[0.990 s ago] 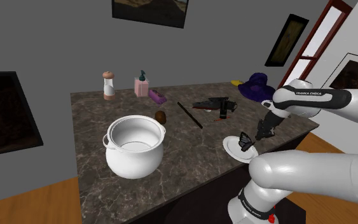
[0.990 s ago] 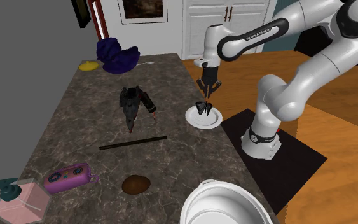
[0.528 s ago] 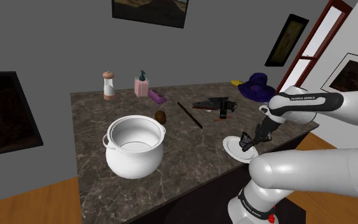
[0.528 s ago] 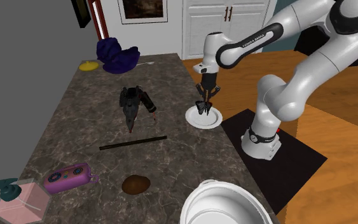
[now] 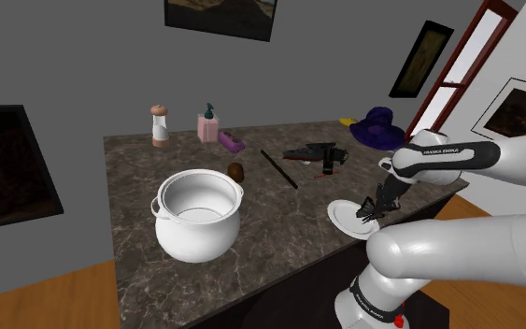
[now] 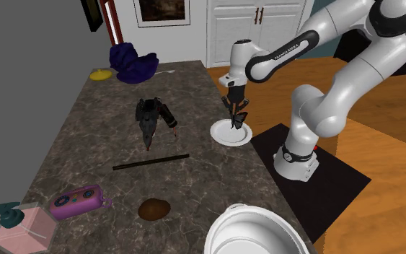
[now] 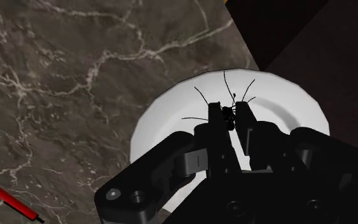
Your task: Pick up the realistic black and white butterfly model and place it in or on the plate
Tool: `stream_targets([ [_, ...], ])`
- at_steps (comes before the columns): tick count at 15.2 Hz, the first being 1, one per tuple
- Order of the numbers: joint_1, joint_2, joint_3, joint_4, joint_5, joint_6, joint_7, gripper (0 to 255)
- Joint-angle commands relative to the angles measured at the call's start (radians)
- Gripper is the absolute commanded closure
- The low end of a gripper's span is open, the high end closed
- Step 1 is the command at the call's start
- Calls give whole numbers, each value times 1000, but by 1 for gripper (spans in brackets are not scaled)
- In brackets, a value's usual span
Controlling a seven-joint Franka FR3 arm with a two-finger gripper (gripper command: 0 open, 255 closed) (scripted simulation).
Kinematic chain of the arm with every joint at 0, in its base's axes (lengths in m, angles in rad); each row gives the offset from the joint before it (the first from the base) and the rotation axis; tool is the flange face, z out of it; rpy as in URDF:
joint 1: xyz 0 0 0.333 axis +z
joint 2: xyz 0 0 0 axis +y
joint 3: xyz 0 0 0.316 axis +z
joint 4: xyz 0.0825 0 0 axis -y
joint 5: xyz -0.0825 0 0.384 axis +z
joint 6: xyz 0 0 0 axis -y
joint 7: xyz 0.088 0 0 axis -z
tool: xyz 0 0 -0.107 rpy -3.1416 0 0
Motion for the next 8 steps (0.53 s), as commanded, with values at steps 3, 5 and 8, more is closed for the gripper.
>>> stream_targets([
  [3,35,-11,-41,-15,66,-24,17,0],
  [5,39,-8,-39,-15,69,-21,21,0],
  [8,36,-11,-39,-19,67,-21,21,0],
])
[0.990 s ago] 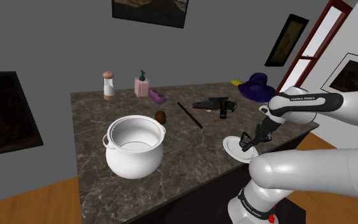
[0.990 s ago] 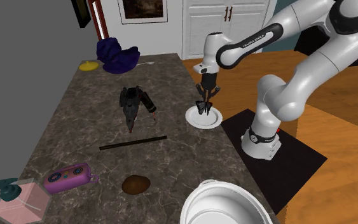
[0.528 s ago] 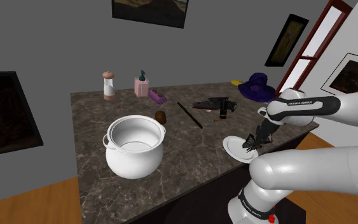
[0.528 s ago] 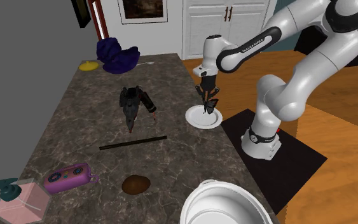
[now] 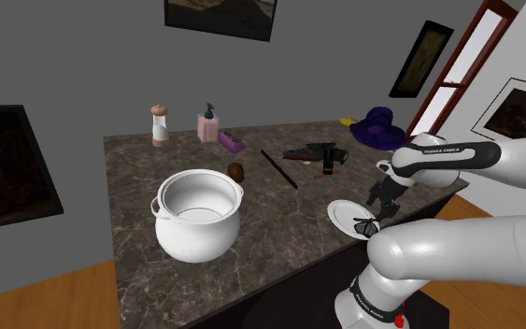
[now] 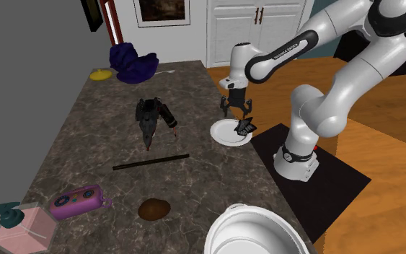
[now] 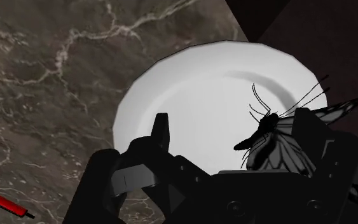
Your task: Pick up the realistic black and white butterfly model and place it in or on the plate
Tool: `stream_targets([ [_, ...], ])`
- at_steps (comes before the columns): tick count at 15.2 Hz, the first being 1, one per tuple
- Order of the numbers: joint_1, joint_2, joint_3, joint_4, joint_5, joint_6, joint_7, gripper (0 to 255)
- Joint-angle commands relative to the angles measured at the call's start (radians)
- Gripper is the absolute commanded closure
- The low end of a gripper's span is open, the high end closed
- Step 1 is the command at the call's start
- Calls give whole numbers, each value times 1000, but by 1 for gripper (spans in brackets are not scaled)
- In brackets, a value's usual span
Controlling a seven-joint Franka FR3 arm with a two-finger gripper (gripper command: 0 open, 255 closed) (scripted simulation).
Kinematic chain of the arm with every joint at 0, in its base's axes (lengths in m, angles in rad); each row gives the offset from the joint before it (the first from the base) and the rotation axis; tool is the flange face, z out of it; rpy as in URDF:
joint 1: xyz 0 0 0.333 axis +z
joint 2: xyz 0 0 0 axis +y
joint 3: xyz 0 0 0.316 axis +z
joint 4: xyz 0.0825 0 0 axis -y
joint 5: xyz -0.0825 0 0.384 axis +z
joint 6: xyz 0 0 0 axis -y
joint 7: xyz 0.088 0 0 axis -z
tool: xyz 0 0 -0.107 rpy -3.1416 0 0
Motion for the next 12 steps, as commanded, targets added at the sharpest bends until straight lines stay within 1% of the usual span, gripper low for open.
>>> stream_targets([
  [1,-10,-31,22,17,8,-48,1,0],
  [4,-25,-97,77,76,36,-172,1,0],
  [12,-25,-97,78,76,36,-172,1,0],
])
